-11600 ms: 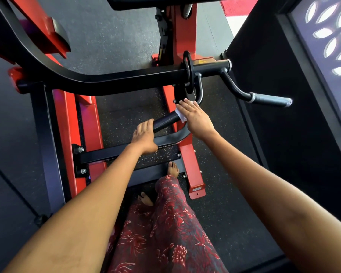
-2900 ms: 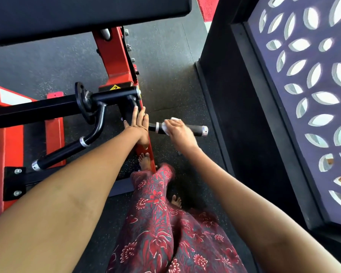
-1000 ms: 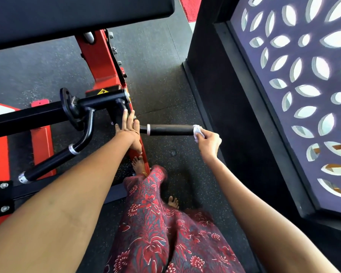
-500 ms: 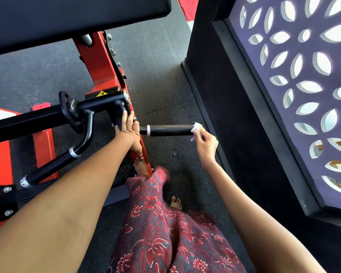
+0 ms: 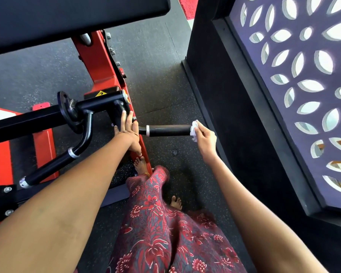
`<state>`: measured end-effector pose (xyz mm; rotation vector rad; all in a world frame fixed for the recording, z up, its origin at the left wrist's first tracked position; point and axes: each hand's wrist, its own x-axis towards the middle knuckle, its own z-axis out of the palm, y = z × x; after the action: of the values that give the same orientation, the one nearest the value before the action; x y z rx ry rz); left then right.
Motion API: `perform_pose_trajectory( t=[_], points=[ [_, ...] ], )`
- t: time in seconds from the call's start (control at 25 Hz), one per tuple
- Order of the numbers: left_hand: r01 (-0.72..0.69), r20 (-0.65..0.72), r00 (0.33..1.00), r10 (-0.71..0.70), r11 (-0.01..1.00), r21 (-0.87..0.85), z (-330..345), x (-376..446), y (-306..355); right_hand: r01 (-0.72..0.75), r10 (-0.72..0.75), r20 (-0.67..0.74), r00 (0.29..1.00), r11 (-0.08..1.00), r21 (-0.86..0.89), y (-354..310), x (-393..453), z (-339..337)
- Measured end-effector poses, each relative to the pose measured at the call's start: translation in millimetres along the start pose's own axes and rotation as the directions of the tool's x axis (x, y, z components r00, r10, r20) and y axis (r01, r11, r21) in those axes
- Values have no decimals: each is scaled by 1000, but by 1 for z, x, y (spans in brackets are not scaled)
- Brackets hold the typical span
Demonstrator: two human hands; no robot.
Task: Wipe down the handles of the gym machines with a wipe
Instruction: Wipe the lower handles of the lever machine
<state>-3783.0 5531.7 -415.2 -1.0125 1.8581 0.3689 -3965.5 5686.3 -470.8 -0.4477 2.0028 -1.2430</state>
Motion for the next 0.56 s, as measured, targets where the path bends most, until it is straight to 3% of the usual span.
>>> perform_pose_trajectory(
  t=[0.08,0.2,0.28,0.4,0.44,0.48,0.56],
  points=[
    [6,1,1000,-6,1000,3,0,0,0,-13,24,57,998,984,-178,-8,14,-4],
    [8,5,1000,-8,1000,8,0,-1,1,-203,194,108,975,976,74,-13,15,-6],
    [3,4,1000,-3,1000,8,0,0,1,-174,158,95,983,965,197,-6,5,-6],
    [-4,-6,1000,4,1000,-14,0,1,0,-90,97,-23,995,976,200,13,-11,-4],
    [-4,-8,1000,4,1000,-16,0,1,0,-44,53,-84,995,994,104,14,-12,-4],
    [-6,-8,1000,6,1000,-14,0,1,0,82,-85,-81,993,996,-29,10,-10,-5],
    [-10,-8,1000,10,1000,-11,1,1,0,424,-394,158,906,823,-379,-4,-3,-4]
  ],
)
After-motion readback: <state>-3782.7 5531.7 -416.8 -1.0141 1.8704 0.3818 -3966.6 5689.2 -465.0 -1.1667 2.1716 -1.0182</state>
